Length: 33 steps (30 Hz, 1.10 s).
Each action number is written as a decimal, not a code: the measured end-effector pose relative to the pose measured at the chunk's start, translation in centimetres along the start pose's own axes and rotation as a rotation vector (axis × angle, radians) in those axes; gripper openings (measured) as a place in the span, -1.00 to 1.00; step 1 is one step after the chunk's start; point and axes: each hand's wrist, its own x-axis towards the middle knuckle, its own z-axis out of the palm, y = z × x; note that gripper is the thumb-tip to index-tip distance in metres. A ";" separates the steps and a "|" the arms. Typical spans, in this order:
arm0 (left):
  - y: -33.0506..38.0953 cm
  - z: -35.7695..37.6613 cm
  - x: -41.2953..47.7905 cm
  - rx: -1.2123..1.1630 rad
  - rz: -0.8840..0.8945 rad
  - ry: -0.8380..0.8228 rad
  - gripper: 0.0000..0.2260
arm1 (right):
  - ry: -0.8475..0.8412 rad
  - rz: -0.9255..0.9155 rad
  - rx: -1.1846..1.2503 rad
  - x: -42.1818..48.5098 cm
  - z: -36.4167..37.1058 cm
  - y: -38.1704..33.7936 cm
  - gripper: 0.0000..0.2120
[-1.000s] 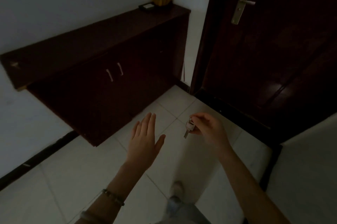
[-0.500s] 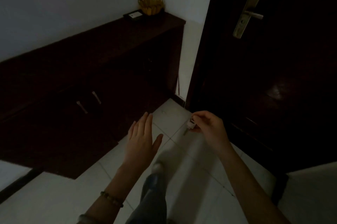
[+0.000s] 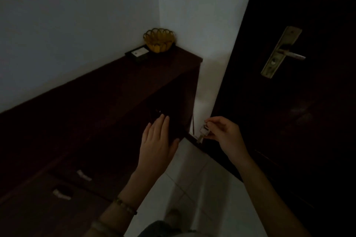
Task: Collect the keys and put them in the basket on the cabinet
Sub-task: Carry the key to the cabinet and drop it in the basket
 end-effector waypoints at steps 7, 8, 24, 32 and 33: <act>-2.4 1.7 9.6 0.035 0.000 -0.007 -0.43 | -0.034 -0.020 -0.006 10.4 1.6 -0.5 -0.78; -2.8 2.1 10.8 0.034 -0.015 -0.007 -0.43 | -0.044 -0.022 -0.013 11.9 1.9 -0.5 -0.77; -7.3 9.1 33.4 0.139 -0.304 0.095 -0.40 | -0.383 -0.076 -0.048 40.6 4.8 -3.6 -0.74; -9.9 10.6 40.1 0.197 -0.444 0.146 -0.42 | -0.522 -0.074 0.001 51.5 8.7 -5.7 -0.85; -10.3 10.8 40.7 0.202 -0.449 0.141 -0.42 | -0.529 -0.072 -0.002 52.6 9.3 -6.1 -0.85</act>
